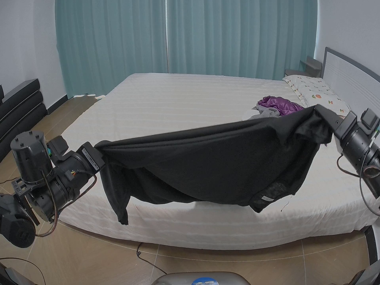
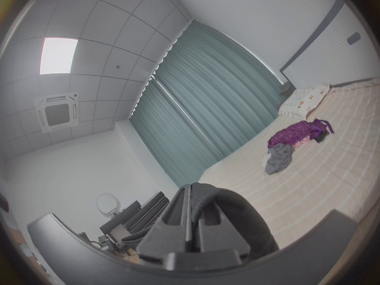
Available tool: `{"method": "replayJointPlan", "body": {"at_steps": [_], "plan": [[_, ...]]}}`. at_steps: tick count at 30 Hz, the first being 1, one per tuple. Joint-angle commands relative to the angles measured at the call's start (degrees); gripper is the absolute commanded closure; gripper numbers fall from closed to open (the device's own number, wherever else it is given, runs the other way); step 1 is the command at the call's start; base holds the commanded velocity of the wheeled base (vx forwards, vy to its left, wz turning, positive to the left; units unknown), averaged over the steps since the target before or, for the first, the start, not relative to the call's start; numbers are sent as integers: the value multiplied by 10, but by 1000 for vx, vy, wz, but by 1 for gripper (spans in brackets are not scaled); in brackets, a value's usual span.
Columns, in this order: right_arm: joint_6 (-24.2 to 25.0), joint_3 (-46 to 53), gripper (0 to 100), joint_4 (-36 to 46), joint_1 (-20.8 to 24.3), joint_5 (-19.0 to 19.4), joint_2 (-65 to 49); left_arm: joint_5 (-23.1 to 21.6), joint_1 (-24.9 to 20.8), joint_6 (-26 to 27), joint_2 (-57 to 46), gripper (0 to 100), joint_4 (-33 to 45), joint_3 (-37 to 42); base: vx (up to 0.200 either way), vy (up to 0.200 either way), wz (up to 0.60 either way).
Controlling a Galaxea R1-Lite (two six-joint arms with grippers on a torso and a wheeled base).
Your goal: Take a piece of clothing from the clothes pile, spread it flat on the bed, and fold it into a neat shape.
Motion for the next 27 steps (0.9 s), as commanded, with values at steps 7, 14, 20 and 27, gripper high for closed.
{"method": "replayJointPlan", "body": {"at_steps": [7, 14, 20, 27], "plan": [[-8, -170, 100, 68, -33, 1, 69, 0, 9, 3, 99, 100, 45, -140, 0, 0, 0], [-43, -245, 100, 61, -49, 0, 181, -2, 11, 1, 164, 100, 64, -190, 200, 0, 0], [-43, -305, 100, 61, -48, -1, 259, -3, 20, 0, 208, 100, 76, -217, 200, 0, 0], [-43, -359, 100, 62, -48, -1, 338, -4, 40, 0, 275, 100, 78, -253, 200, 0, 0]]}}
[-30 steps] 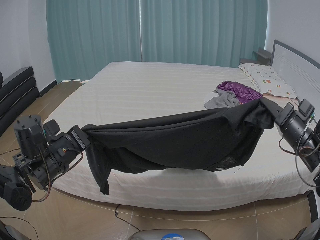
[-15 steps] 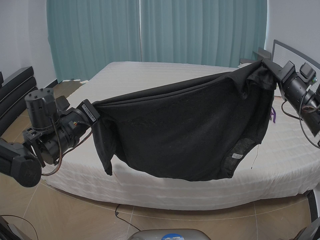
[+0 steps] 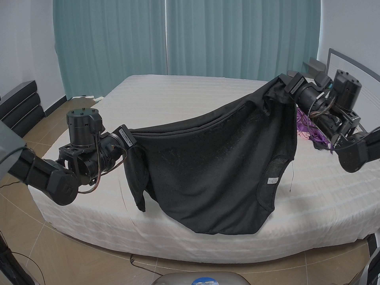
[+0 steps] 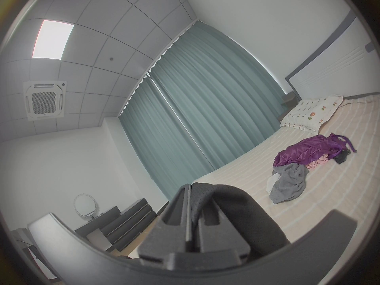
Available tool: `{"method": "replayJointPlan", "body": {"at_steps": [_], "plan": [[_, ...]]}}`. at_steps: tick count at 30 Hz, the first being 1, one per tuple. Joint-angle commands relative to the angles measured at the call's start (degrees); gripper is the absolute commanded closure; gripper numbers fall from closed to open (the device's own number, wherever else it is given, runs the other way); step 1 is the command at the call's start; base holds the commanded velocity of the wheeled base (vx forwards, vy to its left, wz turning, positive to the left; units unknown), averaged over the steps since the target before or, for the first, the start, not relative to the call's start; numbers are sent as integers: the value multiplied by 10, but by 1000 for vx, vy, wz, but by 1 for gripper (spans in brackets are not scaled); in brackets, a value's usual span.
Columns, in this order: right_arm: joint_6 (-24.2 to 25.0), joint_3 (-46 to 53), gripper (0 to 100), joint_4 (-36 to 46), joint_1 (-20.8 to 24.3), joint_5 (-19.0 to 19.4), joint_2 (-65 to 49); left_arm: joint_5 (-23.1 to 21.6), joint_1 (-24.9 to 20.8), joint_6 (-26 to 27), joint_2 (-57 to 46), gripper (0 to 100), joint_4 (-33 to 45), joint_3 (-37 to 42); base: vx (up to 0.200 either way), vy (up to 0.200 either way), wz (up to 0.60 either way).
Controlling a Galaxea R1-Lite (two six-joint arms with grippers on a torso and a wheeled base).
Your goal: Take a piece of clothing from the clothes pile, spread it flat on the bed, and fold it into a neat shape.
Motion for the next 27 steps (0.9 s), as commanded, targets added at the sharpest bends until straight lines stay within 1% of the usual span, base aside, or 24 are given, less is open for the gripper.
{"method": "replayJointPlan", "body": {"at_steps": [1, 6, 7, 8, 9, 14, 20, 22, 25, 27], "plan": [[0, -39, 100, 0, -1, -1, 92, -1, 14, -1, 79, 100, 1, -32, 200, 0, 0], [0, -61, 100, 0, -2, -4, 145, -1, 17, -1, 145, 100, -1, -60, 200, 0, 0], [0, -61, 100, 0, -2, -4, 145, -1, 17, -1, 145, 100, -1, -60, 200, 0, 0], [0, -69, 100, 0, -2, -10, 169, 2, 25, -2, 183, 100, -1, -88, 0, 0, 0], [0, -72, 100, -1, -2, -18, 184, 4, 25, -2, 199, 100, -1, -98, 0, 0, 0], [0, -85, 100, -18, -3, -46, 238, 4, 18, -20, 226, 100, -4, -114, 0, 0, 0], [1, -86, 100, -34, -8, -51, 272, 7, 16, -38, 240, 100, -4, -126, 0, 0, 0], [3, -87, 100, -39, -10, -55, 279, 19, 15, -47, 244, 100, -4, -127, 0, 0, 0], [5, -87, 100, -41, -10, -55, 281, 21, 15, -53, 249, 100, -3, -134, 0, 0, 0], [6, -87, 100, -42, -9, -56, 286, 21, 15, -53, 252, 100, -2, -134, 200, 0, 0]]}}
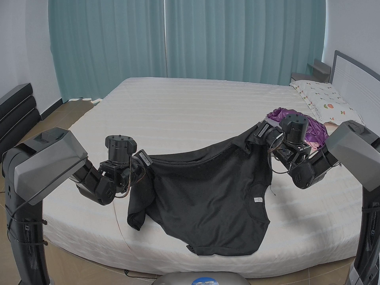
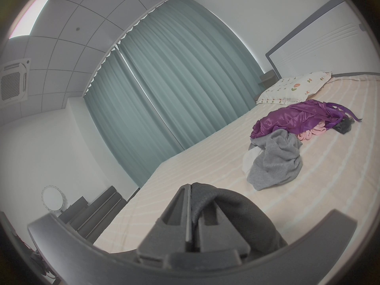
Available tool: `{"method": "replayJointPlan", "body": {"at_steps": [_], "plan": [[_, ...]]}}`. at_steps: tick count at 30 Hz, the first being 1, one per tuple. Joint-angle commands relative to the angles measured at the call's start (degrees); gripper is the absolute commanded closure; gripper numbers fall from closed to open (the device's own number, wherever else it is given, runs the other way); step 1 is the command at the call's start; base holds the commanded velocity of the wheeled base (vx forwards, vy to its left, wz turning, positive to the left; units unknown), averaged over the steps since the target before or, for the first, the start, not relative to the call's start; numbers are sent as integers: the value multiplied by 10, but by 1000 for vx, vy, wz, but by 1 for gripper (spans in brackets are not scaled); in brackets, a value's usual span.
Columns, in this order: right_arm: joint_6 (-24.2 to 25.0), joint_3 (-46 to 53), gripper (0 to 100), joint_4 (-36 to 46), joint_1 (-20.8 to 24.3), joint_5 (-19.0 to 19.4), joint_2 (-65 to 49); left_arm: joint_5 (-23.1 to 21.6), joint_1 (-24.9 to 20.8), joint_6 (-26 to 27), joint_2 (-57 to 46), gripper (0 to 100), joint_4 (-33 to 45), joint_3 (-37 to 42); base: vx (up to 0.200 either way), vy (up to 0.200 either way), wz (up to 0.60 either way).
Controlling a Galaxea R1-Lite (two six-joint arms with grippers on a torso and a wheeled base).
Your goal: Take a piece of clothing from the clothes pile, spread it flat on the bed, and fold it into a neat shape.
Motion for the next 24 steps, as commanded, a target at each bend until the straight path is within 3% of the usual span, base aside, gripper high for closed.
{"method": "replayJointPlan", "body": {"at_steps": [1, 7, 15, 24], "plan": [[1, 0, 100, -2, 1, -1, 20, 0, 0, 0, 15, 100, 2, -3, 200, 0, 0], [2, 0, 100, -2, 0, -1, 27, 0, -7, 0, 25, 100, -1, -3, 200, 0, 0], [2, -19, 100, -2, 2, -1, 57, 0, -7, 1, 52, 100, 3, -32, 0, 0, 0], [-1, -135, 100, 14, -8, -14, 131, -1, 0, 0, 106, 100, 7, -114, 0, 0, 0]]}}
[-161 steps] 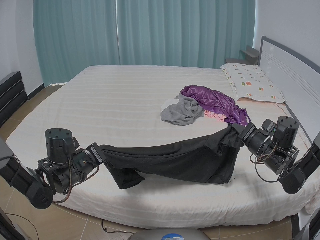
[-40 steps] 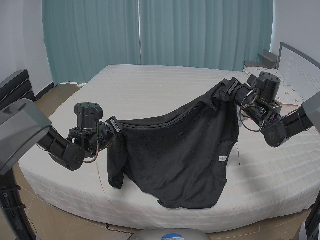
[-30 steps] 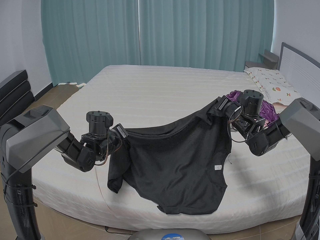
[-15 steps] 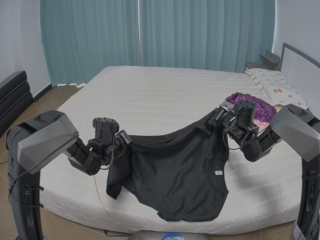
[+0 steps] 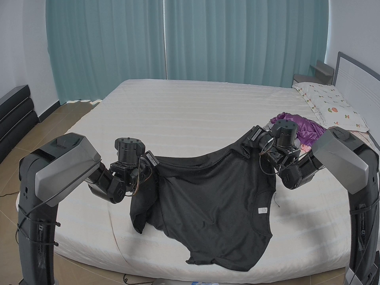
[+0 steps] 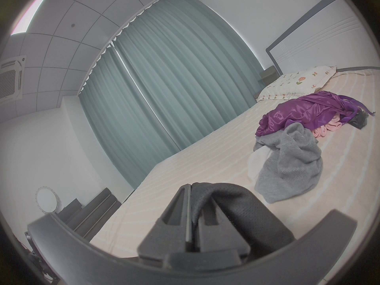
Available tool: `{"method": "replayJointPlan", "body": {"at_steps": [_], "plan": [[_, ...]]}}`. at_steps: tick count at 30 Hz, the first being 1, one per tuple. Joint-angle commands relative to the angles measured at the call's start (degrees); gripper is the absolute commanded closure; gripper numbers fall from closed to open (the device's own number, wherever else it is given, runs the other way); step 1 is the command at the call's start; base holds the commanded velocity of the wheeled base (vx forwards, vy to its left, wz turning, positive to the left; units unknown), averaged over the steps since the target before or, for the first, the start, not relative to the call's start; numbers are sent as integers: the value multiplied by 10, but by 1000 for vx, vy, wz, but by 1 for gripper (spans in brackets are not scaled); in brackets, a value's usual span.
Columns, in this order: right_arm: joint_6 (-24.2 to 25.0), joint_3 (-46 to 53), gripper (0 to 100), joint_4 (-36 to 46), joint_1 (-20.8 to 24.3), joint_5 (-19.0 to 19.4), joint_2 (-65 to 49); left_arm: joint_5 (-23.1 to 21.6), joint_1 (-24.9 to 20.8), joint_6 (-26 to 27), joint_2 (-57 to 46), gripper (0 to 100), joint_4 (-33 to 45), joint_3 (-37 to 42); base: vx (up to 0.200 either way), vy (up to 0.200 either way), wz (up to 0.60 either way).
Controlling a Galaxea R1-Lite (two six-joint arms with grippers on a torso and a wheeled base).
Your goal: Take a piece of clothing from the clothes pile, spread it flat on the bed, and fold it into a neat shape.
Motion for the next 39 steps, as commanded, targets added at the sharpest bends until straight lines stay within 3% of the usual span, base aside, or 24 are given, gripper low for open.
{"method": "replayJointPlan", "body": {"at_steps": [1, 6, 7, 8, 16, 21, 25, 31, 35, 39], "plan": [[-3, -62, 100, 10, -6, -5, 59, 0, 2, -1, 39, 100, 3, -36, 0, 0, 0], [0, -153, 100, 64, -13, -12, 120, -2, 3, -7, 65, 100, 14, -66, 0, 0, 0], [1, -156, 0, 65, -13, -12, 122, -2, 3, -9, 65, 100, 14, -67, 0, 0, 0], [1, -170, 0, 69, -13, -11, 138, -3, 3, -19, 70, 0, 16, -73, 0, 0, 0], [13, -166, 0, 80, -20, -12, 165, 1, 6, -23, 79, 0, 29, -80, 0, 0, 0], [84, -117, 0, 82, -45, -9, 88, 51, 28, -22, 62, 0, 18, -80, 0, 0, 0], [109, -74, 0, 85, -59, 0, 48, 57, 39, -20, 46, 0, 9, -72, 0, 0, 0], [119, 16, 0, 83, -72, 43, 8, 34, 39, 3, 22, 0, 58, -17, 0, 0, 0], [132, 69, 0, 87, -80, 102, -21, 26, 45, 5, 16, 0, 72, -13, 0, 0, 0], [133, 87, 0, 102, -81, 108, -24, 22, 52, 2, 3, 0, 73, -10, 0, 0, 0]]}}
